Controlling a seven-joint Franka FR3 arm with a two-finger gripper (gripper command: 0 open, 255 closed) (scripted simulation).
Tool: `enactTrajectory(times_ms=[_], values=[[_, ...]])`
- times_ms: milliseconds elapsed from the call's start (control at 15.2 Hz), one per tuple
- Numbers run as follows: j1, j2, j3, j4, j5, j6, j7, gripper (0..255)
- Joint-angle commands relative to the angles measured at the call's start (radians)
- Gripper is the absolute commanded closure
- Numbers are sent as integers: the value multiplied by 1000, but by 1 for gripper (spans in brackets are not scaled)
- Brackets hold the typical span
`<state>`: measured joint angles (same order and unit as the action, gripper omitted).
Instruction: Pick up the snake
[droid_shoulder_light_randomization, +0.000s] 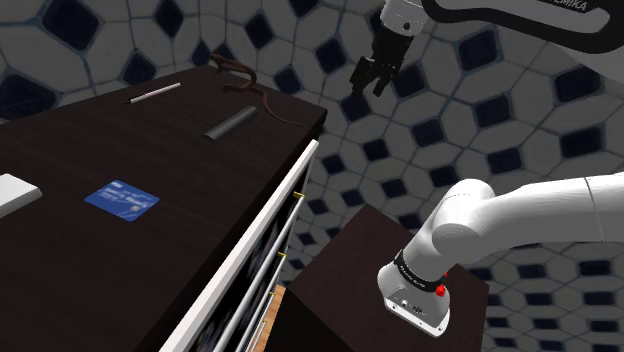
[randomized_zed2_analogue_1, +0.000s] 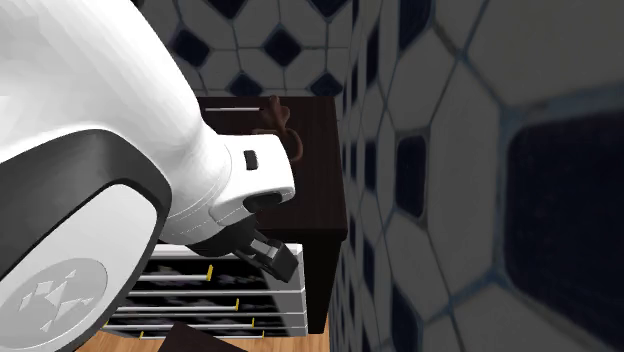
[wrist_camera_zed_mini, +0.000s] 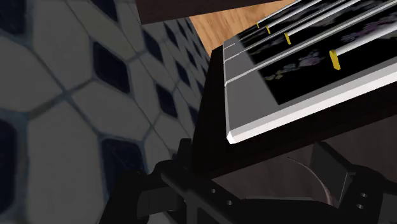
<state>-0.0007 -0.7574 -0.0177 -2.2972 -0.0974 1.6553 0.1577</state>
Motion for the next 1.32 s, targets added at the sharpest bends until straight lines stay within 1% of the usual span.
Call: enactTrajectory(times_ms=[0,330,660,990,1254], values=[[0,0,0,0,0,0,0,0],[-2,168,60,72,38,84,128,0],[-7,350,112,182,55,148,250,0],[-11,542,152,328,52,185,369,0],[-8,702,174,473,37,193,459,0]])
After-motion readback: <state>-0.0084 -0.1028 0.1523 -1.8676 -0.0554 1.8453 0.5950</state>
